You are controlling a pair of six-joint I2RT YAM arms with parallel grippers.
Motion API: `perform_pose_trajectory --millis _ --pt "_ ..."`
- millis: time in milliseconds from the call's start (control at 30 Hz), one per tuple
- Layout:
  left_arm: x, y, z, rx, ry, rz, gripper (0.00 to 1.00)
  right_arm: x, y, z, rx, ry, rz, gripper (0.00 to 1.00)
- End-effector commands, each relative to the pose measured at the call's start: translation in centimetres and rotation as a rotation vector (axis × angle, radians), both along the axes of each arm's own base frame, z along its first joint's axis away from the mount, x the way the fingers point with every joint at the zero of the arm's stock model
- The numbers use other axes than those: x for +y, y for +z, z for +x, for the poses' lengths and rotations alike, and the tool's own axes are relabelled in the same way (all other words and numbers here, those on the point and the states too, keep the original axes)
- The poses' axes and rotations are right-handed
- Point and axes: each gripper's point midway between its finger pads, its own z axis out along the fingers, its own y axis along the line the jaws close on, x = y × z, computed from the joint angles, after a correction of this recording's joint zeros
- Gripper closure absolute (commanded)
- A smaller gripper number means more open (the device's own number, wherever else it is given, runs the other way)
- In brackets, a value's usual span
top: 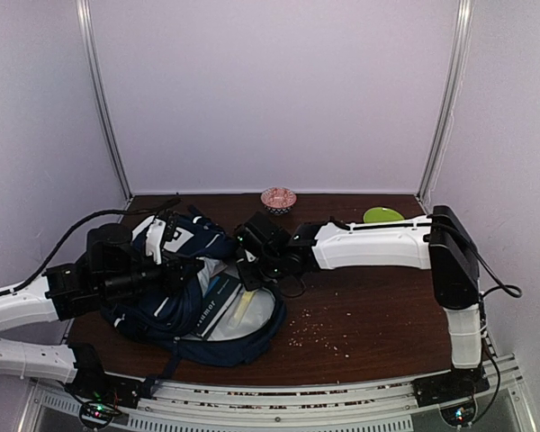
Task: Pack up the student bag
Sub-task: Place the stationery in the student bag.
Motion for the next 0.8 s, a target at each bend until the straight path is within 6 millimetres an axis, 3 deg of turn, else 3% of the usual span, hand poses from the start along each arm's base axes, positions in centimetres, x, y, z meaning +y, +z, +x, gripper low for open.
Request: perform_pose_trajectory --millis 0,300,467,767 --pt "0.0 2.0 1.2 -0.05 0.043 -0.024 1.0 2.5 3.1 -2.2 -0.006 0.098 0.118 0.81" --pt "0.8 1.8 1.7 -0.056 0.091 -0.003 1.0 1.6 6.1 -5.5 0.068 0.098 0.328 0.8" --pt "0.6 1.3 1.8 -0.054 0.087 0.004 1.0 2.7 3.7 -8.4 0.167 0.164 0.307 0.8" --pt "1.1 1.1 1.4 -0.052 0.092 -0.004 1.0 1.0 0.2 -8.9 0.179 0.135 0.228 0.8"
